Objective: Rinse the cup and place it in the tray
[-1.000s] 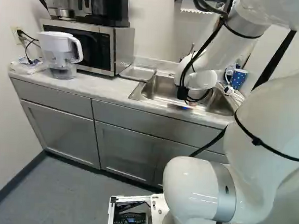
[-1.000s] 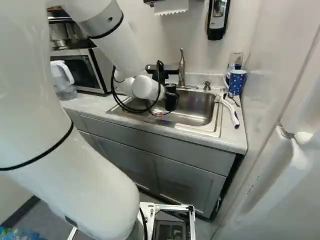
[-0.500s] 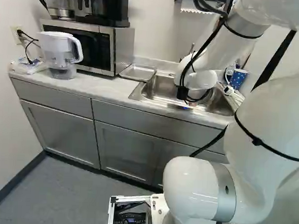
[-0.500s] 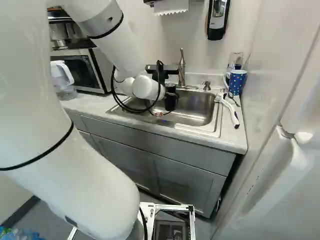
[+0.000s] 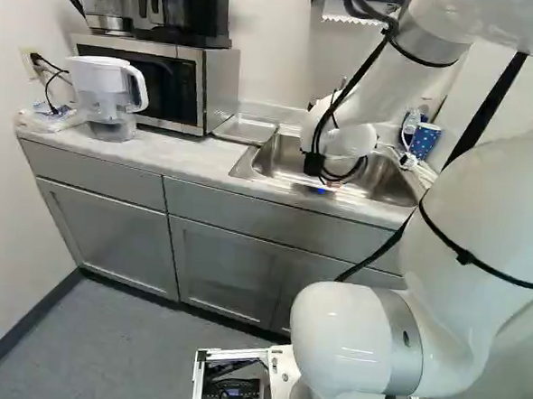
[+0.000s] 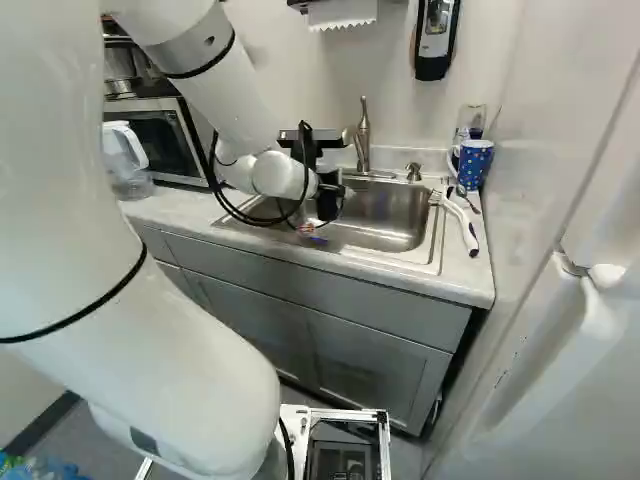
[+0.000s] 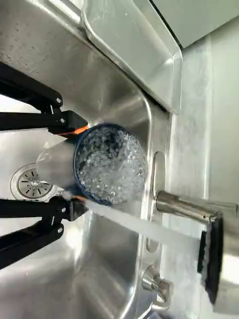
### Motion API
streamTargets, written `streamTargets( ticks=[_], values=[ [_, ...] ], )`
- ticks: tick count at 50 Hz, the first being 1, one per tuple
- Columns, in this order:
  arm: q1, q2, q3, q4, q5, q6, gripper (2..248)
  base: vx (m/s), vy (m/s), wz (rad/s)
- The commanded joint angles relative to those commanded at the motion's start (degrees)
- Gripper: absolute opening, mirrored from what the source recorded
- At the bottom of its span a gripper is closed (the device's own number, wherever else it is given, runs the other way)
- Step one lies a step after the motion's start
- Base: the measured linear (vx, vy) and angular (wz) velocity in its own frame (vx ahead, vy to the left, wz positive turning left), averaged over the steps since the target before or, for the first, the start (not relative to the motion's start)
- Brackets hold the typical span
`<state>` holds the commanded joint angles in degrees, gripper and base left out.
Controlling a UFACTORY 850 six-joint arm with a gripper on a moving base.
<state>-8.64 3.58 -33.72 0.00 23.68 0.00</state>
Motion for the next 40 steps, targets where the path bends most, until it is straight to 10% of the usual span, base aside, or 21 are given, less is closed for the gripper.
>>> streamTargets(
  ticks=[40],
  values=[
    [3.94,5.01,-0.34,0.0,0.0,0.0,124,0.0,0.0,0.0]
  ],
)
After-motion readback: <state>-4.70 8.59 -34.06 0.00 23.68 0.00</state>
